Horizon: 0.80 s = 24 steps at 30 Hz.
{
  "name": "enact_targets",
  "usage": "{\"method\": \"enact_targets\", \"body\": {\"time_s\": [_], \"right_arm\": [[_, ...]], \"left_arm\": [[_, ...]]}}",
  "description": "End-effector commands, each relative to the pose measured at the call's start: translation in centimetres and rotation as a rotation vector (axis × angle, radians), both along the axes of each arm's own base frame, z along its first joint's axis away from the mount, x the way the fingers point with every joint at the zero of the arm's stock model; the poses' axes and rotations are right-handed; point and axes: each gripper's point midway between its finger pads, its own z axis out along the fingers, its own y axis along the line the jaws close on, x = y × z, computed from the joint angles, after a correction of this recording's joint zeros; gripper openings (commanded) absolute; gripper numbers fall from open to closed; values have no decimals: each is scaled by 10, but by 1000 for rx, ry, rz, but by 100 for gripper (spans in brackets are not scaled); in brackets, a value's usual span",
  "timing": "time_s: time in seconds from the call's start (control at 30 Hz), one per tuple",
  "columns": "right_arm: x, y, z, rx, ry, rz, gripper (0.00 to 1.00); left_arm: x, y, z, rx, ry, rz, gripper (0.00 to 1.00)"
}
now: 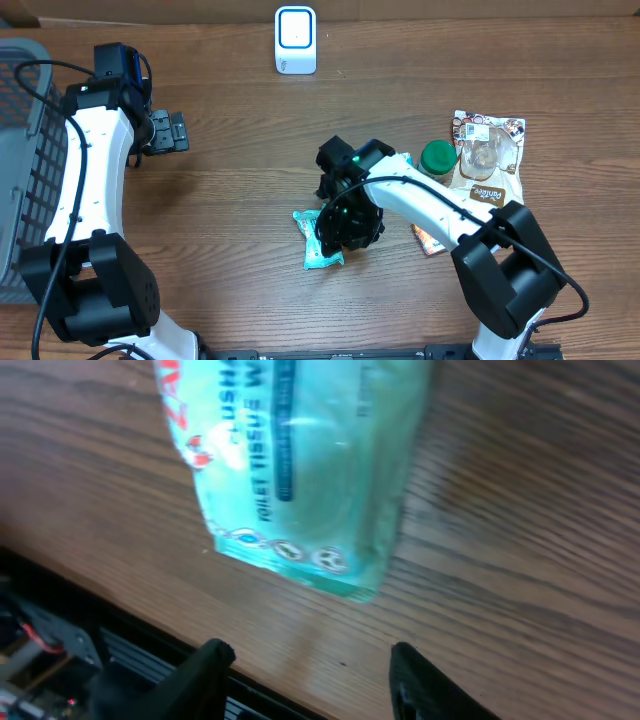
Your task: Scan the item barcode
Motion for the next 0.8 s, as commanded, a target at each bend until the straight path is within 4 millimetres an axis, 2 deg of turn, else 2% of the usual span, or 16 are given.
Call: {"method": "enact_targets", "body": {"time_s": [0.0, 0.03, 0.1, 0.27, 0.4, 0.5, 0.63, 0.77], "right_arm": [[-1, 9, 1, 26, 14, -37, 24], [0, 10, 1, 31, 9, -40, 14], [5, 14, 1, 40, -5, -59, 4], [22, 25, -1, 77, -70, -92, 4], [36, 27, -6, 33, -145, -138, 4], [34, 28, -20, -18, -139, -174, 4], [21, 30, -52, -65, -47, -172, 4], [24, 24, -59, -77, -1, -206, 4]], "left_arm": [[2, 2, 2, 2, -7, 7, 100], [2, 2, 2, 2, -7, 7, 99], [2, 2, 2, 3, -7, 7, 100], [2, 2, 2, 3, -7, 7, 100], [2, 2, 2, 3, -7, 7, 100], [2, 2, 2, 2, -7, 7, 100], [2, 2, 2, 2, -7, 7, 100], [1, 2, 2, 3, -7, 7, 99]]}}
